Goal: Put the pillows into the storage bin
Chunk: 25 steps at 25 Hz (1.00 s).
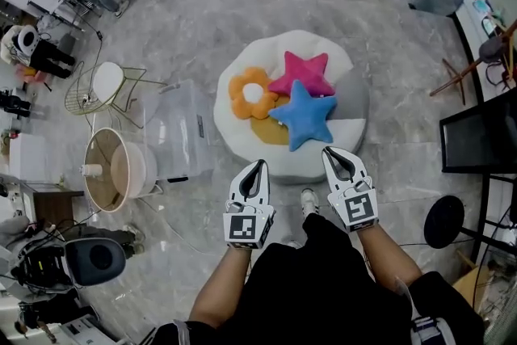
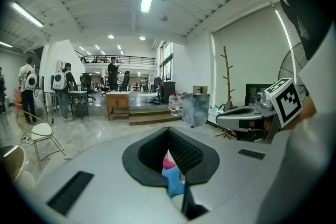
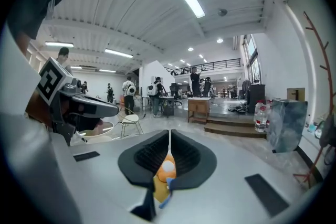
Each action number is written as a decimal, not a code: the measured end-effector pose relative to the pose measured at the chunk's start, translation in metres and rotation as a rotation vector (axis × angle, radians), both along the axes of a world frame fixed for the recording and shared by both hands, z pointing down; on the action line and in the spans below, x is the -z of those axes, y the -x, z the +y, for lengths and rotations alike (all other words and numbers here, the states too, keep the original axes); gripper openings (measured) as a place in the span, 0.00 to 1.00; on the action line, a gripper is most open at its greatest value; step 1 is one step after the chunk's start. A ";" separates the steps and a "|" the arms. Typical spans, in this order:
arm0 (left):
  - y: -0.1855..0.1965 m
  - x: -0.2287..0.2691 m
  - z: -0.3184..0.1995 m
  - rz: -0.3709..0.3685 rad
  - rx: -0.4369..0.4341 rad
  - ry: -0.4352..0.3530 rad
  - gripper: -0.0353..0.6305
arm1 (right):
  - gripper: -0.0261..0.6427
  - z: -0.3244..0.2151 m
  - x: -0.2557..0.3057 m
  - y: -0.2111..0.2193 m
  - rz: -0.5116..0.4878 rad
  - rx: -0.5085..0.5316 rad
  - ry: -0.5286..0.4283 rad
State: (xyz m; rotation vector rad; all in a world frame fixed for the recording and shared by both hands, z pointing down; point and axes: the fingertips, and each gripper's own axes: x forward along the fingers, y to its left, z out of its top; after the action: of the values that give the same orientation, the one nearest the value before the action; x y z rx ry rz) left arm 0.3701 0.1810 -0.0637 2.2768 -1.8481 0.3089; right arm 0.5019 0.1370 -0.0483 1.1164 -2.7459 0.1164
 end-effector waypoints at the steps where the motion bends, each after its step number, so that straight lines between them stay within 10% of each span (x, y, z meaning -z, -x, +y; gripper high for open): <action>1: 0.000 -0.001 -0.005 -0.013 -0.010 0.018 0.08 | 0.08 -0.006 -0.001 0.000 -0.004 -0.005 0.006; 11: 0.029 -0.023 -0.032 -0.011 -0.023 0.061 0.08 | 0.35 -0.034 -0.024 0.026 0.065 -0.027 0.100; 19: 0.074 -0.071 -0.066 0.001 -0.064 0.130 0.55 | 0.70 -0.072 -0.063 0.063 0.163 -0.116 0.113; 25: 0.112 -0.127 -0.095 -0.009 -0.146 0.218 0.63 | 0.92 -0.097 -0.119 0.101 0.294 -0.125 0.166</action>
State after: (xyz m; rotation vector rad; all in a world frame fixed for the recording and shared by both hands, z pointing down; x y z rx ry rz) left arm 0.2581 0.0860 0.0631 2.2653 -1.5685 0.5167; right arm 0.4014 0.0398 0.0710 1.1570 -2.3634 0.1783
